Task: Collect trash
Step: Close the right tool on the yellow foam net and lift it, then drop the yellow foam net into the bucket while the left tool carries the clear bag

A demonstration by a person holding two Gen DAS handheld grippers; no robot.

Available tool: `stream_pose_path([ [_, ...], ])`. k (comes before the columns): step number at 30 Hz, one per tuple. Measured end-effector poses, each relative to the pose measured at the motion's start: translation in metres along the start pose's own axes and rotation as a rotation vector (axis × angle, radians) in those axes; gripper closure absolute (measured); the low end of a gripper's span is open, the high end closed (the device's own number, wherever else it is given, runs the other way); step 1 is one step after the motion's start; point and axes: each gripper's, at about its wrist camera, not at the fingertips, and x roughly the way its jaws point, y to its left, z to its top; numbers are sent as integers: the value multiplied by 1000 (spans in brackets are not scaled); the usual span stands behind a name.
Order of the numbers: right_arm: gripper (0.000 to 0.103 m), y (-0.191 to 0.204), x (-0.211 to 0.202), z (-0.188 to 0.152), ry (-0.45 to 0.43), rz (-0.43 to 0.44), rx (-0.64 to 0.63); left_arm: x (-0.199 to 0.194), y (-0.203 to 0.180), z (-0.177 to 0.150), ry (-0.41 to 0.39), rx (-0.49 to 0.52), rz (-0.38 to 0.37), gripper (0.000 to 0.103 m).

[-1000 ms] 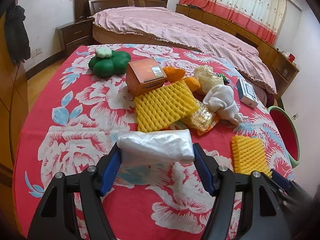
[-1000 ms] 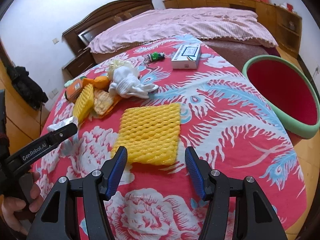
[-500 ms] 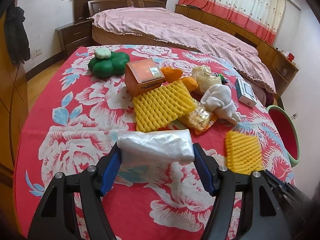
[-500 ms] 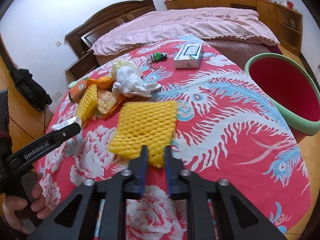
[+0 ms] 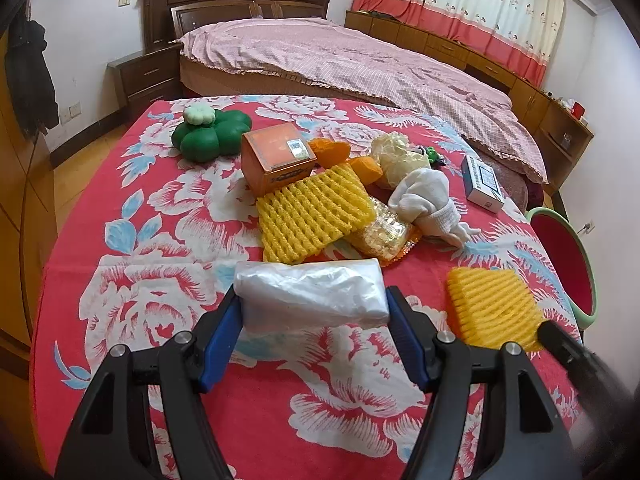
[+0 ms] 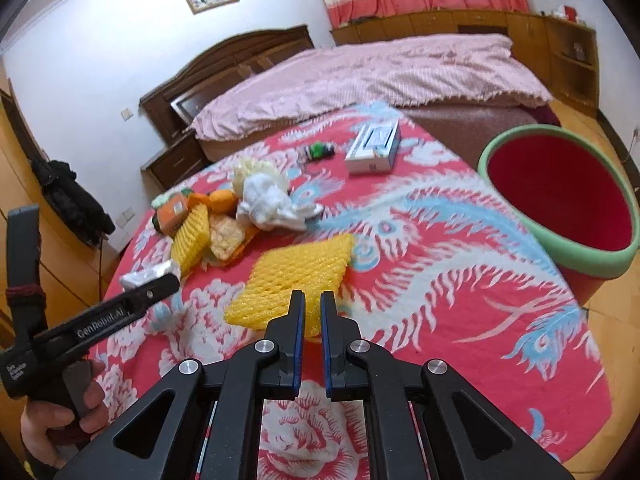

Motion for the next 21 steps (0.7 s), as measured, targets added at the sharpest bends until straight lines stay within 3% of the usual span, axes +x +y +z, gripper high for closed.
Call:
stream_pose_path([
  [10, 96, -17, -23, 14, -83, -40, 28, -5, -11, 3, 0, 22, -37, 33],
  [21, 96, -58, -42, 25, -145, -104, 114, 3, -55, 15, 41, 95, -131, 33],
])
